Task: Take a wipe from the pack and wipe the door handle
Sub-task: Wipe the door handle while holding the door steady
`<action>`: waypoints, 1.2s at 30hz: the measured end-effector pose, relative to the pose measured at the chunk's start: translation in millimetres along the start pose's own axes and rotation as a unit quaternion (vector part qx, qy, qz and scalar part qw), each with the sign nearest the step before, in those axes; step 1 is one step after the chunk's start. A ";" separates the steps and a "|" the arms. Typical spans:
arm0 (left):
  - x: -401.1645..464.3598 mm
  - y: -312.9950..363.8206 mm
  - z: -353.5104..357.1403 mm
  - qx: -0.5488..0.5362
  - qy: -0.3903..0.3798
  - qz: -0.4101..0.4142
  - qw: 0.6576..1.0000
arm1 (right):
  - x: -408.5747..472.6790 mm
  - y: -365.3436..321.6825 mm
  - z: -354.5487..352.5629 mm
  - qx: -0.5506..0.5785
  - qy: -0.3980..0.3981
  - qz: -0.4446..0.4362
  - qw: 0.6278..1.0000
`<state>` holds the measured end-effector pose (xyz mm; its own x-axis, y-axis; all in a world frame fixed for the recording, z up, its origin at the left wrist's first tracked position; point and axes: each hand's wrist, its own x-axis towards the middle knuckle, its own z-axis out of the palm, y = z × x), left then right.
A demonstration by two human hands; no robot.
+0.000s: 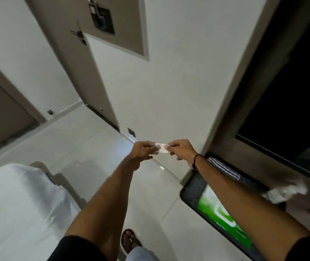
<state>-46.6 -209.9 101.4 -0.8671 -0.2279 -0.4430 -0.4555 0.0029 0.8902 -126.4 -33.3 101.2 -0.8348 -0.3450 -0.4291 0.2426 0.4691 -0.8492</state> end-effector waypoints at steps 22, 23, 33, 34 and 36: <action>252.0 127.6 -402.2 -0.094 0.153 0.083 0.980 | 299.6 -312.8 252.1 0.173 -0.072 -0.048 0.981; 272.6 136.6 -418.7 -0.098 0.159 0.084 0.979 | 324.0 -328.6 261.0 0.179 -0.089 -0.052 0.978; 429.9 240.9 -563.9 0.024 0.200 0.144 0.969 | 503.7 -477.6 341.4 0.184 -0.024 -0.103 0.977; 445.9 250.6 -577.5 0.066 0.200 0.157 0.965 | 519.5 -486.7 350.9 0.186 0.001 -0.103 0.977; 476.2 271.6 -603.8 0.177 0.206 0.191 0.943 | 549.5 -500.7 367.6 0.197 0.061 -0.102 0.973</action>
<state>-461.5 -905.5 196.4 -0.8632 -0.5028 0.0460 -0.2283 0.4700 0.8526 -524.8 -756.6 177.4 -0.9319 -0.2878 -0.2207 0.2171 0.0449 -0.9751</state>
